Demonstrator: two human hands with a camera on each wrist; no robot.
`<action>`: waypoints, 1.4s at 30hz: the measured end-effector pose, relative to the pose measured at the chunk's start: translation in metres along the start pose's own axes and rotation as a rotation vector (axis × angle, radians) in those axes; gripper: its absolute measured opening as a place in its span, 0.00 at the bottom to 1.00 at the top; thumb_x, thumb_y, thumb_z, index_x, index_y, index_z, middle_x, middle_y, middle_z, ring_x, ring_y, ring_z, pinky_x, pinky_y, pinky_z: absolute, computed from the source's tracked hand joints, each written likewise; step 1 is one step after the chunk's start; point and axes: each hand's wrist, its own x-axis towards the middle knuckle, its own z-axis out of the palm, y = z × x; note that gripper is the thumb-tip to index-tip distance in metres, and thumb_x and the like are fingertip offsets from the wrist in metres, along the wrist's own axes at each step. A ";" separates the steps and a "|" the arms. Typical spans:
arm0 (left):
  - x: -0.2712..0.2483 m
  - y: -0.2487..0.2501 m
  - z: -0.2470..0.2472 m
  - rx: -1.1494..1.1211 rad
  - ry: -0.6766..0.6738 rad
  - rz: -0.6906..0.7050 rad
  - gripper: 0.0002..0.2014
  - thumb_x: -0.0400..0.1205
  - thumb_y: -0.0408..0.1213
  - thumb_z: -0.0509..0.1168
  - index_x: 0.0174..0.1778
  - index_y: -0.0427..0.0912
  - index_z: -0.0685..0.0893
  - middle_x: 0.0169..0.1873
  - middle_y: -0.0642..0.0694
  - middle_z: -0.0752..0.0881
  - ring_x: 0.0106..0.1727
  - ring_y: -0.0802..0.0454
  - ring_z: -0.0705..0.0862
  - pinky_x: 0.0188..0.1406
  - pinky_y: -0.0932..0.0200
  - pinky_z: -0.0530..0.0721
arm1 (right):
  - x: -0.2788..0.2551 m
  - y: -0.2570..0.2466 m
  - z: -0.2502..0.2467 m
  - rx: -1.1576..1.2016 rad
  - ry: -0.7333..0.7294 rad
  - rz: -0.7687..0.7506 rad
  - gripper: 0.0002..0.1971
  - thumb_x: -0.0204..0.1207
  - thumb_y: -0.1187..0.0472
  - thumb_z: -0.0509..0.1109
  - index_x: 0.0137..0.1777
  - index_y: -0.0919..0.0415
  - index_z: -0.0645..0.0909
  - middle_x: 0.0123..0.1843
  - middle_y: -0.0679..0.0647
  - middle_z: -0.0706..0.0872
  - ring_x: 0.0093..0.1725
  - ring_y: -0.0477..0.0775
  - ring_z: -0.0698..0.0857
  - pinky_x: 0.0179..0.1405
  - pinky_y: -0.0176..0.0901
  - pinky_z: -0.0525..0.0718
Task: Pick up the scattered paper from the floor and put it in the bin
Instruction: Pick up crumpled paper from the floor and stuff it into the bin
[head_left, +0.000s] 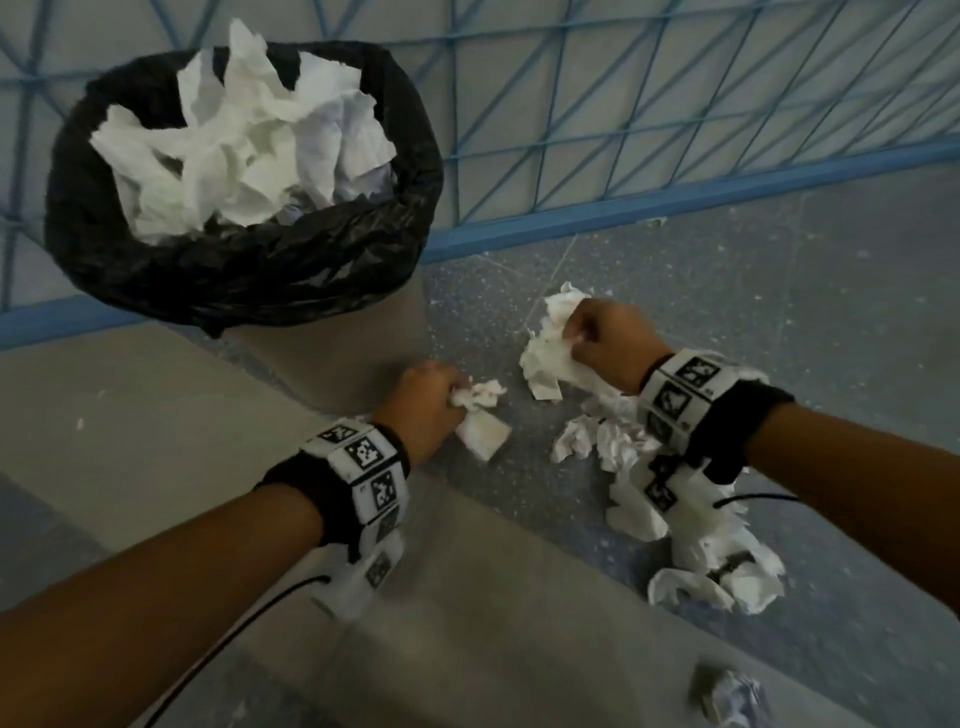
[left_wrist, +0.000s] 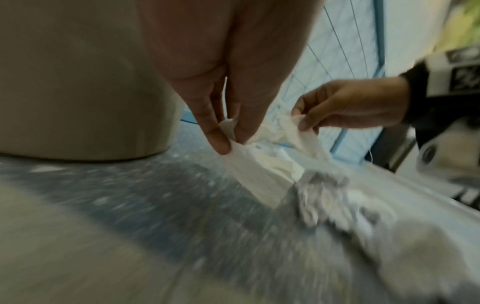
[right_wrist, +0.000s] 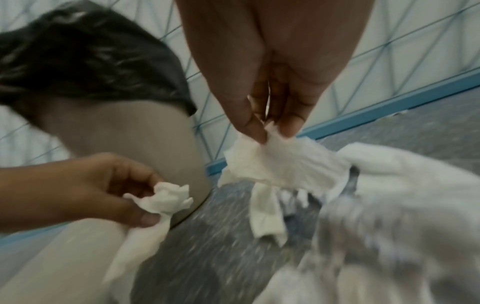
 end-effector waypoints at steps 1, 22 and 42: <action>0.009 0.011 0.000 -0.049 0.041 -0.016 0.17 0.79 0.29 0.65 0.64 0.33 0.80 0.64 0.32 0.79 0.65 0.38 0.78 0.61 0.58 0.70 | 0.010 0.007 -0.006 0.014 0.022 0.041 0.14 0.71 0.72 0.66 0.57 0.68 0.79 0.47 0.64 0.81 0.56 0.66 0.83 0.52 0.46 0.76; 0.039 0.032 0.046 0.379 -0.230 0.172 0.19 0.83 0.34 0.59 0.71 0.37 0.72 0.69 0.33 0.75 0.70 0.36 0.74 0.69 0.48 0.73 | 0.038 0.032 0.039 -0.437 -0.340 -0.086 0.16 0.76 0.66 0.64 0.64 0.63 0.78 0.67 0.65 0.79 0.66 0.64 0.78 0.64 0.47 0.76; -0.100 0.027 -0.208 -0.124 0.616 0.380 0.23 0.78 0.43 0.68 0.67 0.42 0.76 0.55 0.47 0.85 0.54 0.55 0.82 0.43 0.77 0.71 | 0.001 -0.213 -0.108 1.028 0.054 -0.428 0.12 0.66 0.77 0.73 0.46 0.67 0.78 0.37 0.60 0.82 0.31 0.51 0.84 0.33 0.40 0.86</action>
